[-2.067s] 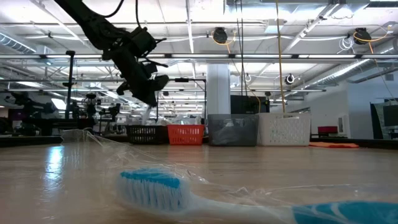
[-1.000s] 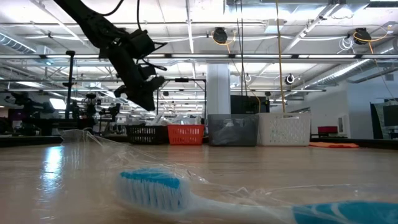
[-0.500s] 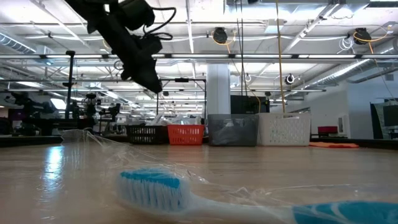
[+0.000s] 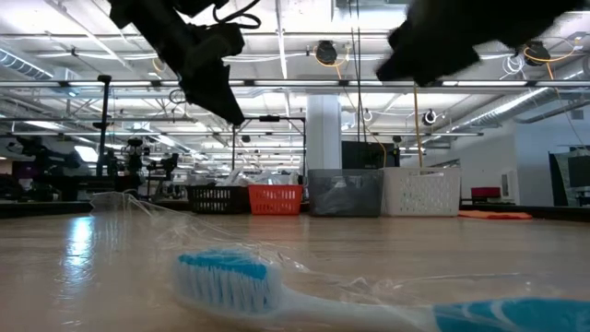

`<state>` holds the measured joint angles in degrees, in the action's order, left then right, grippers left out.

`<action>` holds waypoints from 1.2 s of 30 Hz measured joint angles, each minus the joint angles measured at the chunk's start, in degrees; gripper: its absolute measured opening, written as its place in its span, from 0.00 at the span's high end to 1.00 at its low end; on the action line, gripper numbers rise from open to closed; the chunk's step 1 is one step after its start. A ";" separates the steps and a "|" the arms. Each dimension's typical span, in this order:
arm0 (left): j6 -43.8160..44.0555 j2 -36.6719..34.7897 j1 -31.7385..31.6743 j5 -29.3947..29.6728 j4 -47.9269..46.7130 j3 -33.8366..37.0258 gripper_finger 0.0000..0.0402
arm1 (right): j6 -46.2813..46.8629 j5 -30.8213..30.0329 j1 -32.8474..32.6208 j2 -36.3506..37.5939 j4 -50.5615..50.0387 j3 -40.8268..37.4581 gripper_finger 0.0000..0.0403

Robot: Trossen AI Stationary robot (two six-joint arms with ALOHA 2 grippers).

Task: Pick & Place Toothbrushes
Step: Put the blue toothbrush into the black bin

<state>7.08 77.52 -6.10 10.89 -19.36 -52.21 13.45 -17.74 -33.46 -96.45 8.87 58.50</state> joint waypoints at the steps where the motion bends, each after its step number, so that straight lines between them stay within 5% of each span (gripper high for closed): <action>1: -0.33 0.00 0.54 0.51 -0.01 0.00 0.78 | 1.32 0.03 -0.87 -1.20 -0.13 0.00 0.74; 22: -0.91 0.02 2.98 3.19 3.20 0.00 0.78 | 25.24 4.78 -9.23 -12.87 9.42 0.00 0.74; 36: -0.85 0.04 2.98 3.17 2.89 0.00 0.78 | 26.68 4.23 -10.53 -13.78 11.05 0.00 0.74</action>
<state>6.24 77.56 -3.11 14.06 -16.47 -52.21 40.13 -13.50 -43.99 -110.23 19.91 58.50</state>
